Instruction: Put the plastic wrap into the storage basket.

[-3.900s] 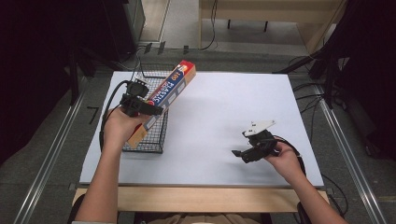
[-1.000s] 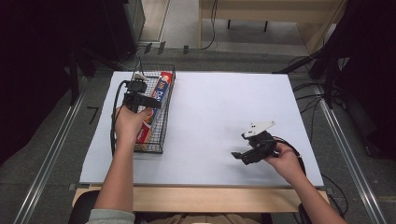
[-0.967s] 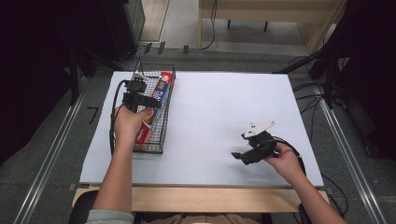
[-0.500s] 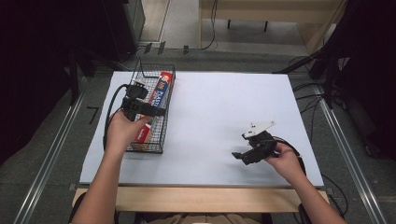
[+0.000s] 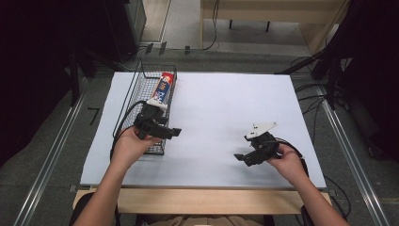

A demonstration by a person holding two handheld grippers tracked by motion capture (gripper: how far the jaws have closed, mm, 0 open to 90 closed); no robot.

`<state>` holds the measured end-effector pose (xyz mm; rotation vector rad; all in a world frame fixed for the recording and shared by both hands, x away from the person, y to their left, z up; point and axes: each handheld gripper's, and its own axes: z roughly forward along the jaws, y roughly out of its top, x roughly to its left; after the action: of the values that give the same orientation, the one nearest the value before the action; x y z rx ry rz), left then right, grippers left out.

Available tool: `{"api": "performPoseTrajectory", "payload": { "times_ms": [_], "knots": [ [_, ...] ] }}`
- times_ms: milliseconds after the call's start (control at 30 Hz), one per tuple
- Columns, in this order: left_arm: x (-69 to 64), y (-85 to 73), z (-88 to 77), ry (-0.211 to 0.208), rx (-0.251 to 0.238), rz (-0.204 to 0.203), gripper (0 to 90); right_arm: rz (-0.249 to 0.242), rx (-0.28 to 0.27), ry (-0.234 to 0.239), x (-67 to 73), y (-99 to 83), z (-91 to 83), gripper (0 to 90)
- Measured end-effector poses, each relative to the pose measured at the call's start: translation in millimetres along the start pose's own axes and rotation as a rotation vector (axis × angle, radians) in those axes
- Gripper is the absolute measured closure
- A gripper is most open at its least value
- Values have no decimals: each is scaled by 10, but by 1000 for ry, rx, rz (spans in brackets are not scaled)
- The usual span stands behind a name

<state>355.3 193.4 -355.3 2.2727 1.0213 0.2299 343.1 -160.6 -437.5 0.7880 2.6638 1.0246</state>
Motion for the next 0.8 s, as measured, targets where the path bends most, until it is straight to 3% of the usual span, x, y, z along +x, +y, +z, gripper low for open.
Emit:
{"api": "performPoseTrajectory", "payload": {
  "times_ms": [233,667,800],
  "knots": [
    [-192,-92,120,-58,1,49,301,4,4,-1,0,-5,-4,189],
    [-482,-205,311,-88,-9,146,296,-4,9,-7,-8,-28,-12,190],
    [-512,-233,398,-107,3,149,297,-8,9,-7,-13,-40,-17,190]
  ]
}}
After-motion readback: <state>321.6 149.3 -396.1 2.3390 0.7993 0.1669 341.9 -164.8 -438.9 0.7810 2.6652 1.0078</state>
